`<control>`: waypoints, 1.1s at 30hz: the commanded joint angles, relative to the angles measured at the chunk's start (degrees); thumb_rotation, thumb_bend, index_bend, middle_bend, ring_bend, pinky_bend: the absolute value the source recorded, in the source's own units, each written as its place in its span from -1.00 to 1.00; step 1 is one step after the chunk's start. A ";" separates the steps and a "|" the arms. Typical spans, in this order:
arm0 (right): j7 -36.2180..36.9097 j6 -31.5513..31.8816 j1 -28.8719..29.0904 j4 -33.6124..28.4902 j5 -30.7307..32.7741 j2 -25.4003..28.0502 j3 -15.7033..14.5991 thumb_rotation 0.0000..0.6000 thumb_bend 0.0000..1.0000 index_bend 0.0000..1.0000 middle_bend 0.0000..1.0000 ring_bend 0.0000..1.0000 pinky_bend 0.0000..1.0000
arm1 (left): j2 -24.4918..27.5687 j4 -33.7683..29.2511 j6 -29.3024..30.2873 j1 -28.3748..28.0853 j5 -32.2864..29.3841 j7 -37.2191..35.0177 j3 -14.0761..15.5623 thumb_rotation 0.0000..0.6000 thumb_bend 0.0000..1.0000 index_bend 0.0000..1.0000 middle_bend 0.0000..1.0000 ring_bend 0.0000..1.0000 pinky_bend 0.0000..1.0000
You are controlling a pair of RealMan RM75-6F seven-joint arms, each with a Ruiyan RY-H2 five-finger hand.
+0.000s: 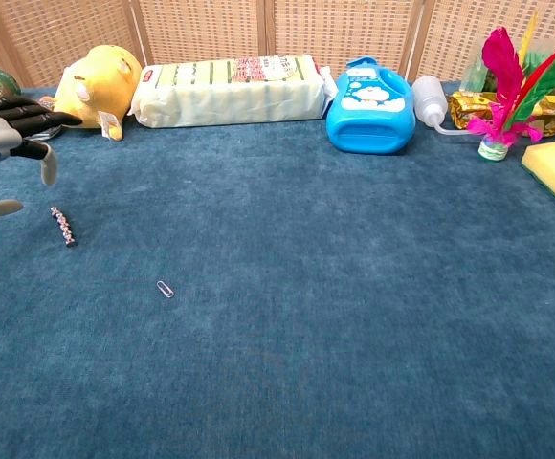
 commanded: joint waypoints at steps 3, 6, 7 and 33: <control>0.50 0.23 -0.22 -0.03 -0.05 0.28 -0.06 1.00 -1.00 -1.00 -1.00 -1.00 -1.00 | -0.31 -0.01 -1.55 -0.54 -1.17 1.93 0.49 1.00 0.14 -0.20 -1.00 -1.00 -1.00; 0.71 0.20 -0.22 -0.01 -0.07 0.33 -0.06 1.00 -1.00 -1.00 -1.00 -1.00 -1.00 | -0.88 0.91 -1.92 -0.59 -1.55 2.39 0.81 1.00 0.15 -0.20 -1.00 -1.00 -1.00; 0.76 0.16 -0.22 0.00 -0.10 0.34 -0.10 1.00 -1.00 -1.00 -1.00 -1.00 -1.00 | -1.15 1.30 -2.05 -0.58 -1.73 2.33 0.92 1.00 0.15 -0.19 -1.00 -1.00 -1.00; 1.78 -1.48 0.27 1.09 0.69 0.16 -0.26 1.00 -1.00 -1.00 -1.00 -1.00 -1.00 | -6.21 6.24 -4.94 -3.49 -4.49 4.09 1.31 1.00 0.21 -0.17 -1.00 -1.00 -1.00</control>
